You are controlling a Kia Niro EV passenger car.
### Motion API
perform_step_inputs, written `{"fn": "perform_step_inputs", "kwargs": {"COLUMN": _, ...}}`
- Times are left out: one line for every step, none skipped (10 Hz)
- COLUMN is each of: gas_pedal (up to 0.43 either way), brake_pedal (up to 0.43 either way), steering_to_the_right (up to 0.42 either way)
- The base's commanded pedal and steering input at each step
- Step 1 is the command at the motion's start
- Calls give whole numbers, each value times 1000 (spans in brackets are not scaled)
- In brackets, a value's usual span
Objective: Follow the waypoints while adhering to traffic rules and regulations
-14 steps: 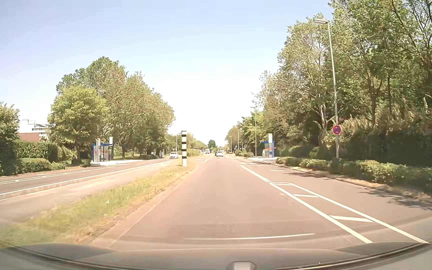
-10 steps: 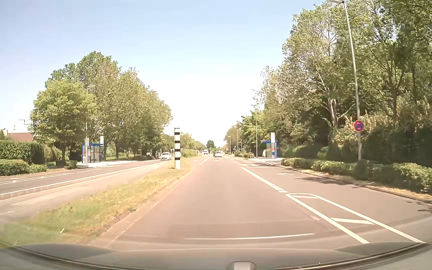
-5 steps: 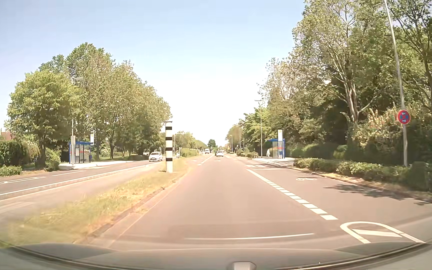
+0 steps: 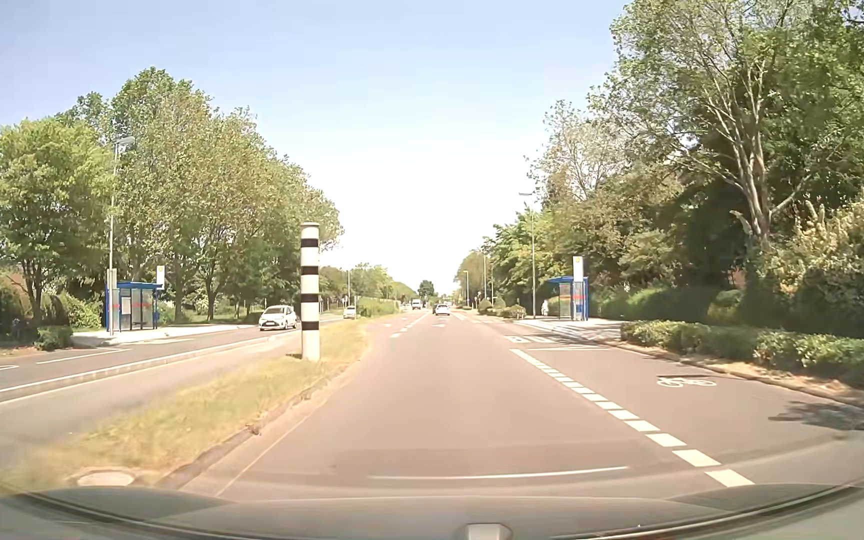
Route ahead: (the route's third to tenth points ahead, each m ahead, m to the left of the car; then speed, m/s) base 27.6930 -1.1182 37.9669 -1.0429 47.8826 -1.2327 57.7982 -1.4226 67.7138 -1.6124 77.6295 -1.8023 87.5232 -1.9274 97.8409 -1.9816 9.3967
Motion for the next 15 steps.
{"fn": "perform_step_inputs", "kwargs": {"gas_pedal": 130, "brake_pedal": 0, "steering_to_the_right": 2}}
{"fn": "perform_step_inputs", "kwargs": {"gas_pedal": 130, "brake_pedal": 0, "steering_to_the_right": 3}}
{"fn": "perform_step_inputs", "kwargs": {"gas_pedal": 130, "brake_pedal": 0, "steering_to_the_right": 3}}
{"fn": "perform_step_inputs", "kwargs": {"gas_pedal": 130, "brake_pedal": 0, "steering_to_the_right": 3}}
{"fn": "perform_step_inputs", "kwargs": {"gas_pedal": 130, "brake_pedal": 0, "steering_to_the_right": 2}}
{"fn": "perform_step_inputs", "kwargs": {"gas_pedal": 130, "brake_pedal": 0, "steering_to_the_right": 3}}
{"fn": "perform_step_inputs", "kwargs": {"gas_pedal": 130, "brake_pedal": 0, "steering_to_the_right": 3}}
{"fn": "perform_step_inputs", "kwargs": {"gas_pedal": 130, "brake_pedal": 0, "steering_to_the_right": 3}}
{"fn": "perform_step_inputs", "kwargs": {"gas_pedal": 130, "brake_pedal": 0, "steering_to_the_right": 3}}
{"fn": "perform_step_inputs", "kwargs": {"gas_pedal": 130, "brake_pedal": 0, "steering_to_the_right": 3}}
{"fn": "perform_step_inputs", "kwargs": {"gas_pedal": 130, "brake_pedal": 0, "steering_to_the_right": 3}}
{"fn": "perform_step_inputs", "kwargs": {"gas_pedal": 130, "brake_pedal": 0, "steering_to_the_right": 3}}
{"fn": "perform_step_inputs", "kwargs": {"gas_pedal": 130, "brake_pedal": 0, "steering_to_the_right": 3}}
{"fn": "perform_step_inputs", "kwargs": {"gas_pedal": 130, "brake_pedal": 0, "steering_to_the_right": 3}}
{"fn": "perform_step_inputs", "kwargs": {"gas_pedal": 130, "brake_pedal": 0, "steering_to_the_right": 3}}
